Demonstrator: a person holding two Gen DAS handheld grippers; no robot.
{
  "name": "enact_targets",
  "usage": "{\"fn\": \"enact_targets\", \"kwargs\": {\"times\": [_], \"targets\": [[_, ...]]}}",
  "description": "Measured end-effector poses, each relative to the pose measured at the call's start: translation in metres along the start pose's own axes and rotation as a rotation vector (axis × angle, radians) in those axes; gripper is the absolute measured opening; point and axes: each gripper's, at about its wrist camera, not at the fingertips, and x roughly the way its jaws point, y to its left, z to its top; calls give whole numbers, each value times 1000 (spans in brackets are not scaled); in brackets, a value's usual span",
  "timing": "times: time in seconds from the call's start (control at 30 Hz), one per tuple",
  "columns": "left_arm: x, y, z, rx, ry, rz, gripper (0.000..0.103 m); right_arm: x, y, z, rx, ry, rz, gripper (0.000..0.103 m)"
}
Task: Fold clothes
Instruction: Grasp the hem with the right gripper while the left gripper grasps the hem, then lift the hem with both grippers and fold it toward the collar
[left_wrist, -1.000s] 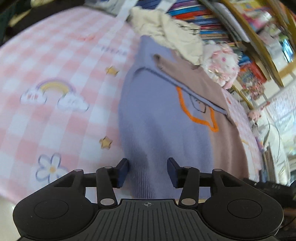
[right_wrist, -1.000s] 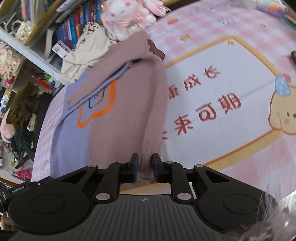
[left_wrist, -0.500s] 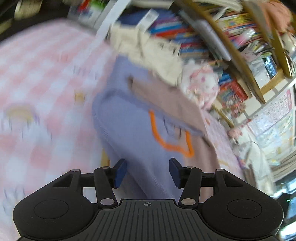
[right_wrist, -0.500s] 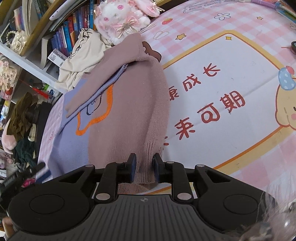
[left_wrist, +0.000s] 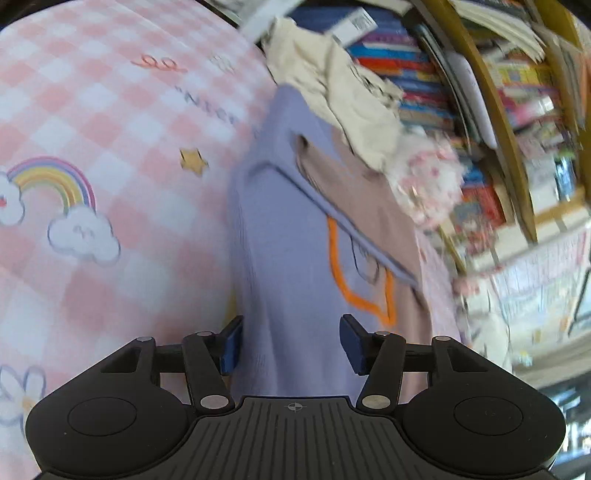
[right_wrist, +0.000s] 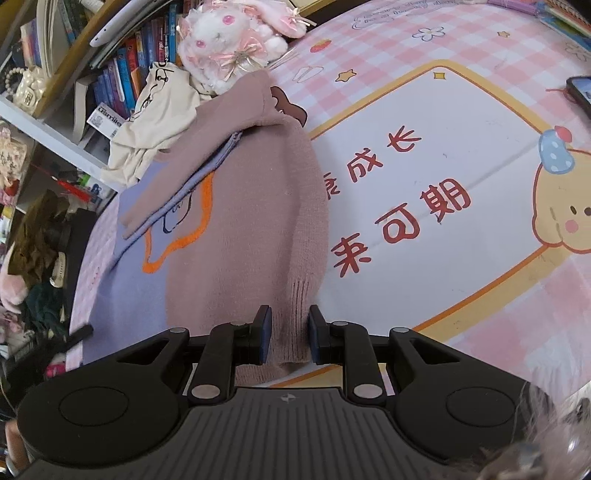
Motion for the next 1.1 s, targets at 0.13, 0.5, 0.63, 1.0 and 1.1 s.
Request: {"fn": "enact_targets", "kwargs": {"times": [0.13,0.5,0.63,1.0,1.1], "targets": [[-8,7,-17,-5,49,-15,52,1,0,1,1,-2,4,20],[-18,25,-22,-90,42,-48,35,4,-4,10,34,4,26,20],[-18,23,-26,-87,30,-44,35,14,-3,25,21,-5,37,20],[-18,19,-28,-85,8,-18,36,40,-14,57,4,128,197,21],[-18,18,-28,-78,10,-11,36,31,-19,44,-20,206,235,20]]}}
